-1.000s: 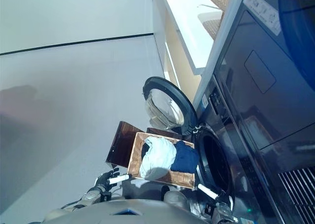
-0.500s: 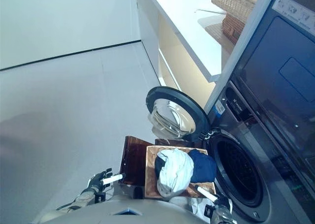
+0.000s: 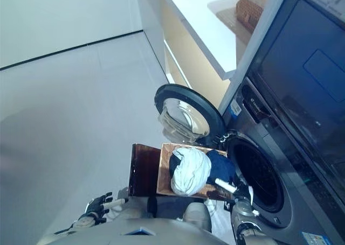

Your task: Pick up the clothes and place them into the washing machine

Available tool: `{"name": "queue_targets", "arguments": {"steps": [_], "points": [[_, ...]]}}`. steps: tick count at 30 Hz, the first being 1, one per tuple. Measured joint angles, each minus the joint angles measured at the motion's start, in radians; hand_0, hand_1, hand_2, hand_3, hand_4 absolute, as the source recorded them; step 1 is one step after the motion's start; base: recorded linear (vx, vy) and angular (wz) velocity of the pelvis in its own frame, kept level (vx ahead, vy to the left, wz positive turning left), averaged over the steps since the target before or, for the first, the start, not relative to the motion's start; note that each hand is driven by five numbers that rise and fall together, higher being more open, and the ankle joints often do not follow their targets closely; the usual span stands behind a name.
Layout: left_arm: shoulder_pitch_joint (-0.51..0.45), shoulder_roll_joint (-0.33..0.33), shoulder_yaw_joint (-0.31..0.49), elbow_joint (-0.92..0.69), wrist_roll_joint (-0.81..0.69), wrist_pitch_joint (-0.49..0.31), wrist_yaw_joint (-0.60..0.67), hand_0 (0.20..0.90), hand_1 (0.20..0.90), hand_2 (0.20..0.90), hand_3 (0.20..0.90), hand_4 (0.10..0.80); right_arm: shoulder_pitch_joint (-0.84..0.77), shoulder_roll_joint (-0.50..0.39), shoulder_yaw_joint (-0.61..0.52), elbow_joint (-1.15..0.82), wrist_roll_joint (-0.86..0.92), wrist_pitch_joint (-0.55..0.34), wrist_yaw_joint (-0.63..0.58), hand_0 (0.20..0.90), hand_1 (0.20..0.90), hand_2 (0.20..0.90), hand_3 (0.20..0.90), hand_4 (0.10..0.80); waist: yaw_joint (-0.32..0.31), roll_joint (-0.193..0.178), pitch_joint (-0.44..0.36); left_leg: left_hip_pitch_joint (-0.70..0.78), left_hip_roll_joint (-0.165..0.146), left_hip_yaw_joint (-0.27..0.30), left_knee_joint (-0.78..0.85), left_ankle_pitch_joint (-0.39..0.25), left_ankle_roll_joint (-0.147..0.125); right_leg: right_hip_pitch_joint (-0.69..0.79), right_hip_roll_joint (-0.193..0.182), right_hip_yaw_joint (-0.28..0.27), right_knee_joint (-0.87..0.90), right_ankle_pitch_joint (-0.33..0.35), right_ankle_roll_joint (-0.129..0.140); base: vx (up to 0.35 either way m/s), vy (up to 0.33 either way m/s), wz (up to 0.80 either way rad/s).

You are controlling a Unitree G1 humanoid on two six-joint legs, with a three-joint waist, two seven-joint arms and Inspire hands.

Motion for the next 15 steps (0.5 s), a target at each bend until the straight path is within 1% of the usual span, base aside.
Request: {"name": "queue_targets", "arguments": {"steps": [1,3,5,8,12,14,15], "points": [[0.004,-0.005,-0.006,-0.003,-0.001,0.000,-0.003,0.900,0.900,0.900,0.900,0.800,0.006,-0.002,0.011,-0.036,-0.001,-0.034,0.002,0.900,0.900,0.900,0.900,0.800,0.000,0.000,-0.017,-0.005,0.017,0.007,0.003,-0.006,-0.013,-0.003,0.017,0.000,-0.008,-0.002,-0.013,0.023,-0.065,0.02],[-0.001,-0.012,-0.007,-0.003,-0.003,0.000,-0.003,0.900,0.900,0.900,0.900,0.800,0.006,-0.012,0.011,-0.063,0.007,-0.047,-0.001,0.900,0.900,0.900,0.900,0.800,0.001,-0.003,-0.029,-0.023,0.030,0.008,0.010,-0.006,-0.022,-0.004,0.029,-0.014,-0.013,-0.002,-0.024,0.006,-0.023,0.11],[-0.018,-0.014,-0.007,-0.006,-0.018,-0.001,-0.001,0.900,0.900,0.900,0.900,0.800,0.008,-0.021,0.001,-0.060,0.007,-0.052,-0.002,0.900,0.900,0.900,0.900,0.800,0.000,-0.005,-0.036,-0.033,0.037,0.013,0.010,-0.003,-0.026,-0.002,0.032,-0.036,-0.010,-0.005,-0.028,0.055,-0.005,0.29],[-0.013,-0.014,-0.010,-0.006,-0.018,-0.001,0.001,0.900,0.900,0.900,0.900,0.800,0.006,-0.018,-0.006,-0.037,0.007,-0.055,-0.001,0.900,0.900,0.900,0.900,0.800,0.001,-0.008,-0.046,-0.028,0.035,0.024,-0.008,-0.001,-0.024,-0.004,0.030,-0.036,-0.010,-0.009,-0.031,0.068,0.005,0.06],[0.003,-0.013,-0.013,-0.003,-0.018,0.001,0.001,0.900,0.900,0.900,0.900,0.800,0.005,-0.014,-0.005,0.069,0.007,-0.051,-0.002,0.900,0.900,0.900,0.900,0.800,0.002,-0.008,-0.066,-0.027,0.025,0.027,-0.022,0.005,-0.018,-0.005,0.019,-0.038,-0.015,-0.012,-0.024,0.039,0.055,0.02],[0.003,-0.013,-0.016,-0.004,-0.017,0.001,0.001,0.900,0.900,0.900,0.900,0.800,-0.016,-0.017,-0.006,0.148,0.005,-0.052,-0.003,0.900,0.900,0.900,0.900,0.800,0.002,-0.003,-0.070,-0.027,0.020,0.026,-0.021,0.004,-0.016,-0.005,0.014,-0.039,-0.015,-0.014,-0.021,0.003,0.078,0.01],[0.001,-0.014,-0.018,-0.004,-0.016,0.000,0.001,0.900,0.900,0.900,0.900,0.800,-0.046,-0.020,-0.007,0.239,0.002,-0.052,-0.004,0.900,0.900,0.900,0.900,0.800,0.004,0.002,-0.073,-0.028,0.015,0.026,-0.021,0.003,-0.013,-0.007,0.009,-0.038,-0.013,-0.016,-0.017,0.009,0.052,-0.01]]}}
